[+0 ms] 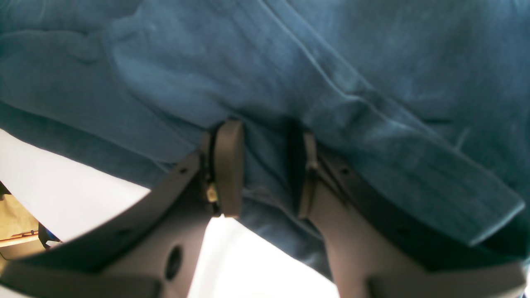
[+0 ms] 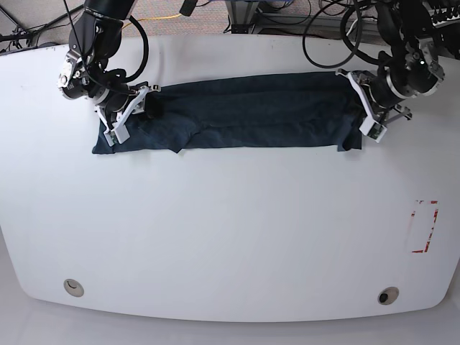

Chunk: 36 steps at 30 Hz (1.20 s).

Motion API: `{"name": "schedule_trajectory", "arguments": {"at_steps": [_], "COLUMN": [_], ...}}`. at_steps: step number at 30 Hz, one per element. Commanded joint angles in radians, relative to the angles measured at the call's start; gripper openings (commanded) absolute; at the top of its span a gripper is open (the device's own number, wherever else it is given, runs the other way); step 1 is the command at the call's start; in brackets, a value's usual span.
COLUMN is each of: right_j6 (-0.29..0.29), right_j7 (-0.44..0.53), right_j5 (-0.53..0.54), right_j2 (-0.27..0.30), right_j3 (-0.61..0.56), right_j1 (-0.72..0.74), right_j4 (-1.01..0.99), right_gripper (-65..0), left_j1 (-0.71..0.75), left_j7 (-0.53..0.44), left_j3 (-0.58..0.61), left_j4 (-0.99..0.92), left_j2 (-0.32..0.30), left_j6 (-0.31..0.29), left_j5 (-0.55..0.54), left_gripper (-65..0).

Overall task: Fold the T-shirt properly
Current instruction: 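Grasp the strip end with the left gripper and fold it toward the right gripper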

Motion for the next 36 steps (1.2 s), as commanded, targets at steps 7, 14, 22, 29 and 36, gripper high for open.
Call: {"name": "schedule_trajectory", "arguments": {"at_steps": [7, 14, 22, 29, 36], "right_j6": [-0.006, -0.006, -0.006, -0.006, -0.006], "right_j7": [-0.019, -0.019, -0.019, -0.019, -0.019], "right_j5": [-0.023, -0.023, -0.021, -0.021, -0.021], "right_j2": [0.009, 0.009, 0.009, 0.009, 0.009], "right_j3": [0.002, 0.002, 0.002, 0.002, 0.002], "right_j1": [-0.004, -0.004, -0.003, -0.001, 0.002], "right_j4": [0.010, 0.010, 0.010, 0.010, 0.010], "right_gripper": [-47.2, -47.2, -47.2, -47.2, -47.2], "left_j1": [-0.050, -0.108, -0.148, -0.154, -0.166], "left_j7": [-0.018, -0.022, -0.022, -0.022, -0.019], "left_j3": [0.198, 0.305, 0.336, 0.339, 0.479], "left_j4": [0.012, 0.010, -0.010, -0.016, -0.016], "left_j2": [0.101, 0.177, 0.230, 0.230, 0.230], "left_j6": [-0.001, -0.001, -0.001, -0.001, 0.075], "left_j5": [-0.012, -0.012, -0.011, -0.011, -0.011], "left_gripper": [-60.8, -60.8, -60.8, -60.6, -37.2]}}
